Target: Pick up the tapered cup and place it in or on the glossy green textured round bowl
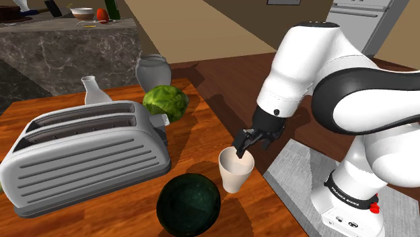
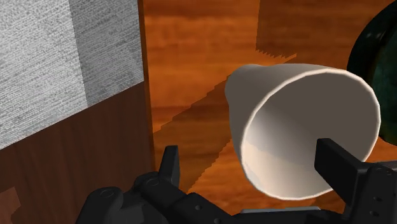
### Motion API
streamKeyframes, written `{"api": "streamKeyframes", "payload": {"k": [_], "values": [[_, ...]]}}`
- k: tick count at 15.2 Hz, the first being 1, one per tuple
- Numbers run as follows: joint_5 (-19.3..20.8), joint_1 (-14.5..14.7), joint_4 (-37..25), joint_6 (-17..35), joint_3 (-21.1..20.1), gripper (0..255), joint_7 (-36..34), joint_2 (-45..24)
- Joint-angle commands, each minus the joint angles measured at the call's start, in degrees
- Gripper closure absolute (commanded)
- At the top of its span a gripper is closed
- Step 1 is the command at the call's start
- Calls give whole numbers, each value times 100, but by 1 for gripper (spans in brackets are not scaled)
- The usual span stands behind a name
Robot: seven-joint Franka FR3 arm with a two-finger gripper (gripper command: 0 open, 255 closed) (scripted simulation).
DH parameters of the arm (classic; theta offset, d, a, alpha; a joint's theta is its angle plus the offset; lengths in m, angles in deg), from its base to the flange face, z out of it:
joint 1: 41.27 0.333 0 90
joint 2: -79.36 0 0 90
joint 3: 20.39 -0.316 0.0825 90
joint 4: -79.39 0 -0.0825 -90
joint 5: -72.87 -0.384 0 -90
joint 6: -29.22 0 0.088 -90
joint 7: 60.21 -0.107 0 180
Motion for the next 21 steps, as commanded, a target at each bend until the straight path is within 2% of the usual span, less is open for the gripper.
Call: {"api": "streamKeyframes", "payload": {"k": [1,3,10,11,21], "values": [[-71,5,103,241,-83,0,16,-135],[-120,7,164,412,-143,0,26,-245],[-120,7,164,410,-143,0,26,-244],[-120,7,164,410,-143,255,26,-244],[-86,-1,115,310,-109,255,18,-191]]}}
